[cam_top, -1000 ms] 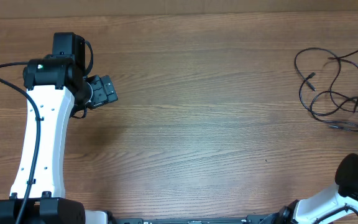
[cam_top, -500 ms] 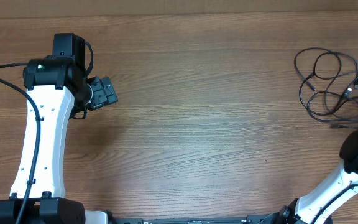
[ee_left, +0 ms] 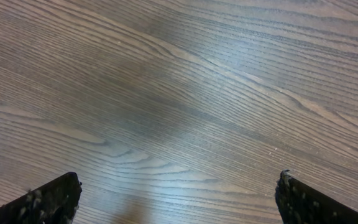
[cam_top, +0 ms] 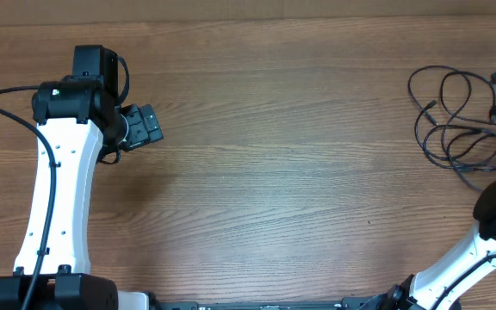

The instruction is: Untangle cables

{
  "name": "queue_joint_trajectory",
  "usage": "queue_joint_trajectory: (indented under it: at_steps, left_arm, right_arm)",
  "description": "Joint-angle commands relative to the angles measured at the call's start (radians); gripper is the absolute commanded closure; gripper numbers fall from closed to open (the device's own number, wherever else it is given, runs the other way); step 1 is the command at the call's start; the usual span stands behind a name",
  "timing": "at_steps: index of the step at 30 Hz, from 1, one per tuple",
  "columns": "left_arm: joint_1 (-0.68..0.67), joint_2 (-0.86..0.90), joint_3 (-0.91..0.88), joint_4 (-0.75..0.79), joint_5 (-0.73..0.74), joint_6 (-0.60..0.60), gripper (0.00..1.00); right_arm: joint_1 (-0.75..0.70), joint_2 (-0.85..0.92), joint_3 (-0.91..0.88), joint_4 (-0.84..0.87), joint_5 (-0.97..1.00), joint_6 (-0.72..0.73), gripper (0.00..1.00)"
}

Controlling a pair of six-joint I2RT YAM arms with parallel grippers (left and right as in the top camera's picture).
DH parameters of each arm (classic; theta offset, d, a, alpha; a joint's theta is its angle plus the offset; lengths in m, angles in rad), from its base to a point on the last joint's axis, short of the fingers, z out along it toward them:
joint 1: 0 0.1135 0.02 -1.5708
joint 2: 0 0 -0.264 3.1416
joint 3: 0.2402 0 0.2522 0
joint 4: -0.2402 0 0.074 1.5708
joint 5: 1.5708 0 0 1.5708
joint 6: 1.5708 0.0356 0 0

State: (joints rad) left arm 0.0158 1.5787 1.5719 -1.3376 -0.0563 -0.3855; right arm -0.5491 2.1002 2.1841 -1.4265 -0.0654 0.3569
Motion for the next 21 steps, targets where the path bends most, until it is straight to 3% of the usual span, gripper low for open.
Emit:
queue_joint_trajectory:
  at_steps: [1, 4, 8, 11, 16, 21]
  left_arm:
    - [0.003, 0.006, 0.012, 0.011, 0.005, 0.012, 0.00]
    - [0.003, 0.006, 0.012, 0.045, 0.008, 0.029, 0.00]
    - [-0.011, 0.006, 0.012, 0.121, 0.065, 0.118, 0.00]
    - [-0.043, 0.006, 0.012, 0.177, 0.111, 0.204, 0.00]
    - [-0.126, 0.010, 0.012, 0.206, 0.101, 0.290, 0.00]
    - [-0.169, 0.022, 0.012, 0.144, 0.019, 0.261, 0.00]
  right_arm:
    - [0.022, -0.027, 0.009, -0.025, -0.181, -0.116, 0.17]
    - [0.097, -0.050, 0.009, -0.045, -0.182, -0.215, 0.18]
    - [0.214, -0.088, 0.009, -0.038, -0.178, -0.293, 0.02]
    - [0.319, -0.104, 0.009, -0.027, -0.145, -0.330, 0.00]
    - [0.492, -0.107, 0.008, -0.035, -0.061, -0.316, 0.00]
    - [0.629, -0.107, 0.008, -0.057, -0.040, -0.223, 0.00]
